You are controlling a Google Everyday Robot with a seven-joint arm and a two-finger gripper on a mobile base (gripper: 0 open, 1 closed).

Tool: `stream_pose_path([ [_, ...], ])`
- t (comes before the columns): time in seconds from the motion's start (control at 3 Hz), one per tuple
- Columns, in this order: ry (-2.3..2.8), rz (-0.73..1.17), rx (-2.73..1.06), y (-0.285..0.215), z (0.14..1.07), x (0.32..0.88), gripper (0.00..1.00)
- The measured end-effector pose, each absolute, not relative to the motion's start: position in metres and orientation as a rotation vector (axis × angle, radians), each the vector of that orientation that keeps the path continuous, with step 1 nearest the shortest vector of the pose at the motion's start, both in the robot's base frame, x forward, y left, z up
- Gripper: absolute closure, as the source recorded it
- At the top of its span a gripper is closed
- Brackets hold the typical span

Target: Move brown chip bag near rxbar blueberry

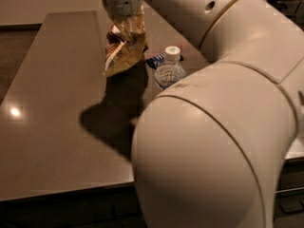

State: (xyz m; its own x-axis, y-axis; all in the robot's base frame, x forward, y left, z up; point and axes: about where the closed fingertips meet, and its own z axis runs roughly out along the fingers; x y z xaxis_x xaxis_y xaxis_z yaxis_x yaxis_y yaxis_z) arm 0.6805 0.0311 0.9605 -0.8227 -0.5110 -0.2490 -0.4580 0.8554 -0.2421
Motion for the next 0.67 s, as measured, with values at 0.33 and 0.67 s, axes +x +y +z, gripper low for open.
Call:
stream_pose_path([
  [0.33,2.72,-0.255,-0.722,0.0235,0.9592,0.6697,0.35],
  [0.67,2.706,-0.248,-0.724,0.0252,0.9582,0.6713,0.11],
])
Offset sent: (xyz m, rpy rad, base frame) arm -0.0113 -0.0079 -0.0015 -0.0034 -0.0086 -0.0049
